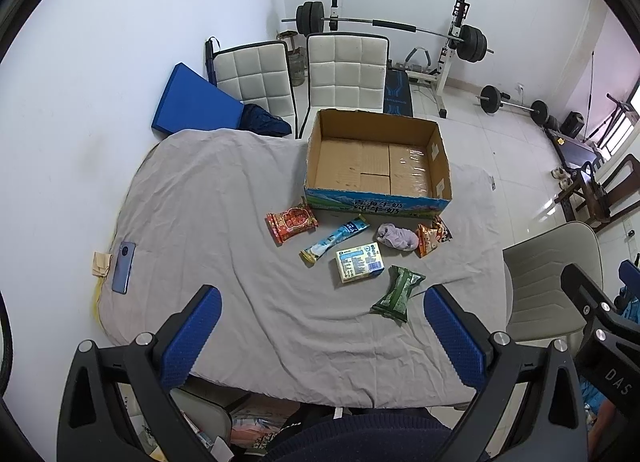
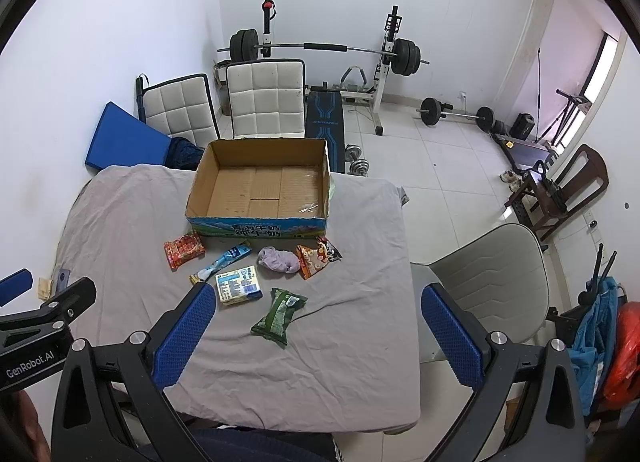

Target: Organize soft objects

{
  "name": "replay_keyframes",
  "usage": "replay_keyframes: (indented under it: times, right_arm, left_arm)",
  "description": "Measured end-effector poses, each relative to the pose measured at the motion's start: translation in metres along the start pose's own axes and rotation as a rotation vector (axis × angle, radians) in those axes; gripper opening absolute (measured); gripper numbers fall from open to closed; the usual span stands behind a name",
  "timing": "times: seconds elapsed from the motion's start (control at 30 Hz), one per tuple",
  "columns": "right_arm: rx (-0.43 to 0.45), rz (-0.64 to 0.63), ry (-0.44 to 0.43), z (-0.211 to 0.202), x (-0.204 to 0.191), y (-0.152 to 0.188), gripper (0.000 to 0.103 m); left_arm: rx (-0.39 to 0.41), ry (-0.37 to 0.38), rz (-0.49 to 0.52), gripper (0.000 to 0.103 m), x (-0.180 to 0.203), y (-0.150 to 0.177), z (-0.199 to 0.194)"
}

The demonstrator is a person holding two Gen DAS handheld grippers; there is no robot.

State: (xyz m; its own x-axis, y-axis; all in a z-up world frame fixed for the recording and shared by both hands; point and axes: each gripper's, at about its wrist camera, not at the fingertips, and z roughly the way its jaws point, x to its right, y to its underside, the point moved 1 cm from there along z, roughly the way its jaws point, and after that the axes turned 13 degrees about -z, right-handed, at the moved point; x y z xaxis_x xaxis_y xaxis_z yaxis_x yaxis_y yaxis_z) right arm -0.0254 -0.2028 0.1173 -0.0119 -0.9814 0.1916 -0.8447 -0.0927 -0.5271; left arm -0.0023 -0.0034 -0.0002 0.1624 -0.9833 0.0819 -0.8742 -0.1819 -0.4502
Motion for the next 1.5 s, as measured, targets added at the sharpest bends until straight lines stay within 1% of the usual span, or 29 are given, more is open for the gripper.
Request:
replay_keyframes:
  times: [0.4, 0.53, 1.1, 1.5]
  right_arm:
    - [0.011, -0.003, -0.004, -0.008, 0.005, 0.006, 0.103]
    - [0.017, -0.007, 0.006, -0.006, 0.003, 0.006, 0.103]
    - [0.019, -0.005, 0.001, -0.003, -0.001, 0.002, 0.103]
    - [0.013, -0.003, 0.001, 0.005, -0.002, 0.004, 0.103]
  left_arm:
    - [0.002, 0.002, 0.0, 0.103, -0.001, 0.0, -0.001]
    - [0.005, 0.005, 0.001, 0.103, 0.001, 0.002, -0.001]
    - [0.007, 0.008, 0.005, 0.103, 0.004, 0.007, -0.001]
    - [-0.002, 0.013, 0.011, 0.103, 0.005, 0.002, 0.003]
